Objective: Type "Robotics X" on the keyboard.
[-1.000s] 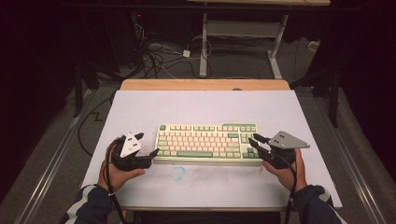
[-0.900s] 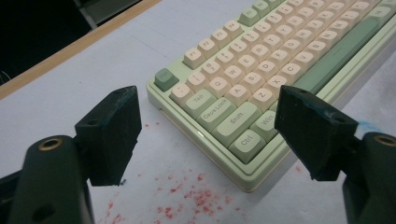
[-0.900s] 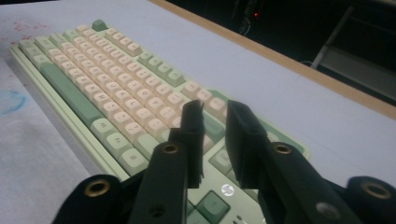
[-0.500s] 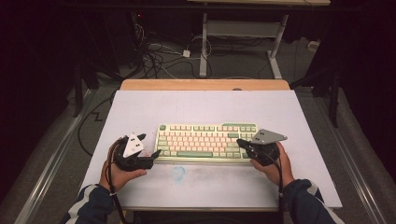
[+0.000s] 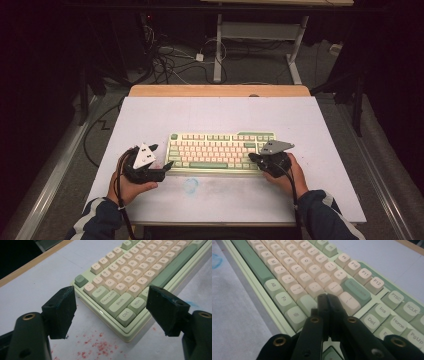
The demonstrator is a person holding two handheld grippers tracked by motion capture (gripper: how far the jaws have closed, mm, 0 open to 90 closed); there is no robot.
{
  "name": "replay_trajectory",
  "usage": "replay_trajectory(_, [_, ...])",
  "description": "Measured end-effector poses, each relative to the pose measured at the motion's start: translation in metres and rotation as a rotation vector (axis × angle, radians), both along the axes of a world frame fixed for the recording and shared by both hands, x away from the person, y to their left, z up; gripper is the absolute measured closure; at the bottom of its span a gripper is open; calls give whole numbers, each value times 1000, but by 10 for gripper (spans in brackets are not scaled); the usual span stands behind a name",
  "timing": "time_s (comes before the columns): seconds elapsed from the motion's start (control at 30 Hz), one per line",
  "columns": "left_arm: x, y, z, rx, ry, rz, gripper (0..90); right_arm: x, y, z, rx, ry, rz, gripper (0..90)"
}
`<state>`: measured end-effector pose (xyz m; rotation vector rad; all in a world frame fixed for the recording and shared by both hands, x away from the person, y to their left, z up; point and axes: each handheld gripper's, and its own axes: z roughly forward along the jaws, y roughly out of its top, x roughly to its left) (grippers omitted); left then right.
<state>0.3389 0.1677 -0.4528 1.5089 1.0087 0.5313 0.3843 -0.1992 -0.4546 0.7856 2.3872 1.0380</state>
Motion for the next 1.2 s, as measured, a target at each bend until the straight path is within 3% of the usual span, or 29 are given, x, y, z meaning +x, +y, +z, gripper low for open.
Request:
replay_trajectory(0.2, [0,-1,2,-11,11,-9,275,0,0,-3,0,6,3,900])
replay_trajectory(0.3, [2,-4,4,-8,22,-36,346,0,0,-4,10,12,-2,900])
replay_trajectory(0.43, [7,-8,8,-2,51,-80,587,-1,-1,-4,16,11,-3,900])
replay_trajectory(0.53, [14,-13,12,4,80,-104,727,-1,-1,-5,18,12,-4,900])
replay_trajectory(0.67, [18,-20,14,20,86,-135,871,-1,-1,-5,17,8,-4,900])
replay_trajectory(1.2, [43,-58,17,85,140,-209,878,-1,1,-5,0,-8,-7,900])
